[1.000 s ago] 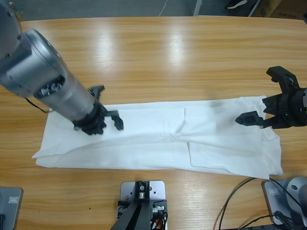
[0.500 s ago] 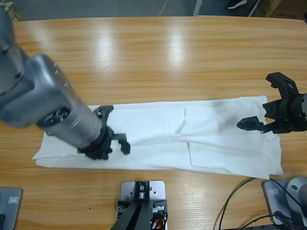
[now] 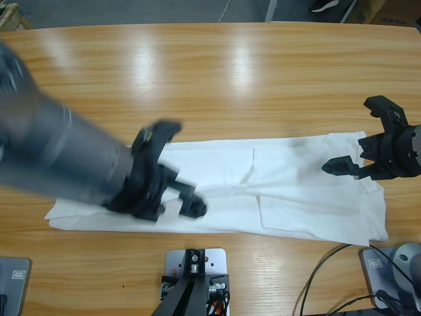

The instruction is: Fold clothes

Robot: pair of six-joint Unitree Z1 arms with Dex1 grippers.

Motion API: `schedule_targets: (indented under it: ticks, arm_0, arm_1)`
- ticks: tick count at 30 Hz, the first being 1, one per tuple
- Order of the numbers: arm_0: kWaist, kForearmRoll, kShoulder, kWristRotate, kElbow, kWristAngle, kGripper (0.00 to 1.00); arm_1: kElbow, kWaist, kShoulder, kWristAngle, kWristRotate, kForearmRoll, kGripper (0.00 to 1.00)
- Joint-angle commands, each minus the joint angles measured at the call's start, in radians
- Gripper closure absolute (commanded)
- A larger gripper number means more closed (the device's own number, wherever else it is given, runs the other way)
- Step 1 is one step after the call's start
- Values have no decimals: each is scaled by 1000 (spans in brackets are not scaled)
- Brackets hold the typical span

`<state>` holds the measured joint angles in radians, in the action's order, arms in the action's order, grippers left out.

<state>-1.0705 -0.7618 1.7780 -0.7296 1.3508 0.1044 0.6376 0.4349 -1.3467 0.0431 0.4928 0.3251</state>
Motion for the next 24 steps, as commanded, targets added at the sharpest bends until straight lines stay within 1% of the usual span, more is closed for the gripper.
schedule_targets:
  ticks: [1, 3, 4, 5, 6, 9, 10, 11, 14, 20, 24]
  arm_0:
    - [64, -28, 244, 478, 194, -9, 131]
    - [64, -68, 313, 448, 283, -35, 152]
    - [64, -118, 346, 398, 335, -69, 221]
    - [66, -175, 375, 312, 382, -113, 299]
    - [74, -223, 402, 188, 424, -135, 334]
    - [84, -335, 480, -4, 551, -130, 331]
    - [84, -378, 511, -29, 595, -123, 331]
    - [84, -423, 548, -49, 642, -104, 331]
    - [82, -462, 611, -83, 723, -44, 326]
    - [49, -484, 700, -162, 834, -15, 326]
    - [41, -523, 735, -171, 919, 6, 326]
  arm_1:
    - [-40, 11, 41, -17, 9, 9, 18]
    - [-58, 11, 66, -19, 9, 9, 18]
    - [-65, 11, 77, -20, 9, 8, 18]
    - [-66, 11, 89, -19, 9, 8, 18]
    - [-65, 11, 104, -19, 10, 9, 18]
    - [-69, 11, 124, -22, 10, 10, 18]
    - [-70, 11, 127, -21, 10, 10, 18]
    - [-72, 11, 129, -20, 10, 9, 18]
    - [-73, 11, 139, -20, 10, 9, 18]
    - [-76, 11, 158, -17, 10, 9, 18]
    - [-76, 11, 158, -17, 10, 8, 18]
